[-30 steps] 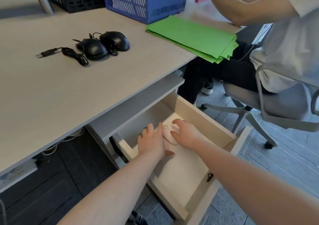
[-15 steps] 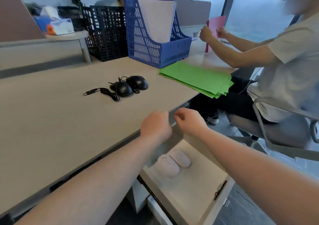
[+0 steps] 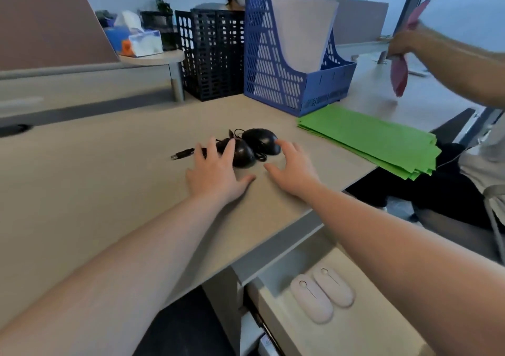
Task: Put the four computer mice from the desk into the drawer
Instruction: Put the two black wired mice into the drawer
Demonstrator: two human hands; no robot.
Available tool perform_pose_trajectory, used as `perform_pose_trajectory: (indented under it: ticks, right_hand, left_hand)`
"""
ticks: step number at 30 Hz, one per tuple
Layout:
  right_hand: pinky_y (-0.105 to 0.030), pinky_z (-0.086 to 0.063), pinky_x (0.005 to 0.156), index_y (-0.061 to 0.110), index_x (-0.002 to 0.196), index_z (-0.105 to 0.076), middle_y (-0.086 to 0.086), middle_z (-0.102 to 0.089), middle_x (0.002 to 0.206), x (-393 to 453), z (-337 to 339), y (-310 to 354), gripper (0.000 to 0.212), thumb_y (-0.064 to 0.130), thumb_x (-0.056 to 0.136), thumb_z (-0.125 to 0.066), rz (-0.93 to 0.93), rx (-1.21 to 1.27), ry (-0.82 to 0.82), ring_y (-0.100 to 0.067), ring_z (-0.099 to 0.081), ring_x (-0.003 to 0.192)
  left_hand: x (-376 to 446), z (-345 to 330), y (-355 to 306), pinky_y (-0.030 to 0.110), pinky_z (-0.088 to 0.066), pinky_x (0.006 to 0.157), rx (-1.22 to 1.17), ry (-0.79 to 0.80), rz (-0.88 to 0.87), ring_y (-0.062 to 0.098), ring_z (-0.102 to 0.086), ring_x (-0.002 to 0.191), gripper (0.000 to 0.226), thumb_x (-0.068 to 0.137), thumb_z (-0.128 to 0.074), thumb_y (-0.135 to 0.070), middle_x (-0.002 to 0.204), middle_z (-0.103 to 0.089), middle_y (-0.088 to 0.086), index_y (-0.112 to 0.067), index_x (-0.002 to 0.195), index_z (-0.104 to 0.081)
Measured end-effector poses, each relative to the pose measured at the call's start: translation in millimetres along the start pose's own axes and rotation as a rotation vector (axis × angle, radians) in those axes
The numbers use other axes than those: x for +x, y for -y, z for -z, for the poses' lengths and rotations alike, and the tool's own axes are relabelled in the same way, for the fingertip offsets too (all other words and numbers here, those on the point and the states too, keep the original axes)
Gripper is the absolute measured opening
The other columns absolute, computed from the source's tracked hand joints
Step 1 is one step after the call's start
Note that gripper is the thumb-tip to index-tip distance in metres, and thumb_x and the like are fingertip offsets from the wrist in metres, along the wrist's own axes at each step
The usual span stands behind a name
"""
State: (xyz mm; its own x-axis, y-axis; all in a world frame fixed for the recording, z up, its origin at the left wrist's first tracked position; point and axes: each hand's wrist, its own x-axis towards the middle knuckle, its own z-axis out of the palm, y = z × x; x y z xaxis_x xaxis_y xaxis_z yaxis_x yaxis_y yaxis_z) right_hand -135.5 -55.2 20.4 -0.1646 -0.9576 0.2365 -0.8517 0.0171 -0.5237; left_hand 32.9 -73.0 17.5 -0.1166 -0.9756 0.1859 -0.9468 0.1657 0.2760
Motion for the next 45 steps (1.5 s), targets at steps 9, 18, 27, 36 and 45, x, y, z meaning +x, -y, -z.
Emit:
perform_pose_trajectory:
  ticks: [9, 18, 27, 36, 45]
  right_hand:
    - [-0.051, -0.03, 0.114, 0.036, 0.146, -0.024, -0.012, -0.026, 0.155, 62, -33, 2, 0.077, 0.045, 0.079, -0.061, 0.015, 0.002, 0.023, -0.033, -0.023, 0.143]
    - [-0.043, -0.048, 0.099, 0.034, 0.134, -0.044, -0.009, -0.048, 0.132, 65, -33, 6, 0.063, 0.039, 0.074, -0.061, 0.011, -0.002, 0.009, -0.034, -0.052, 0.117]
    - [-0.037, -0.05, 0.094, 0.032, 0.136, -0.047, -0.009, -0.055, 0.123, 31, -13, -1, 0.062, 0.033, 0.076, -0.063, -0.01, 0.061, -0.001, -0.032, -0.056, 0.11]
    - [-0.025, -0.042, 0.088, 0.023, 0.141, -0.044, -0.01, -0.059, 0.129, -29, 49, -10, 0.062, 0.029, 0.082, -0.062, -0.106, 0.121, 0.028, -0.027, -0.056, 0.115]
    - [-0.027, -0.04, 0.104, 0.019, 0.142, -0.044, -0.006, -0.055, 0.14, -117, 137, -20, 0.062, 0.023, 0.084, -0.063, -0.134, 0.101, 0.006, -0.023, -0.052, 0.126]
  left_hand:
    - [51, -13, 2, 0.063, -0.027, 0.11, -0.063, 0.082, -0.164, 0.037, -0.005, 0.147, 0.069, 0.078, -0.048, -0.064, 0.161, -0.012, -0.007, -0.045, 0.141, -0.027]
    - [59, -4, -11, 0.052, -0.047, 0.092, -0.022, 0.072, -0.145, 0.037, -0.038, 0.116, 0.05, 0.08, -0.055, -0.033, 0.129, -0.045, 0.002, -0.03, 0.129, -0.043]
    - [31, 5, -10, 0.047, -0.049, 0.086, 0.037, 0.005, -0.282, 0.037, -0.046, 0.11, 0.042, 0.087, -0.044, -0.001, 0.127, -0.05, 0.008, -0.017, 0.126, -0.051]
    - [-26, 61, -50, 0.044, -0.046, 0.08, 0.158, 0.027, -0.375, 0.036, -0.05, 0.105, 0.032, 0.089, -0.041, -0.001, 0.115, -0.053, 0.013, -0.013, 0.115, -0.056]
    - [-108, 93, -103, 0.044, -0.047, 0.077, 0.208, 0.02, -0.462, 0.038, -0.054, 0.1, 0.028, 0.09, -0.043, -0.001, 0.109, -0.053, 0.015, -0.01, 0.112, -0.057]
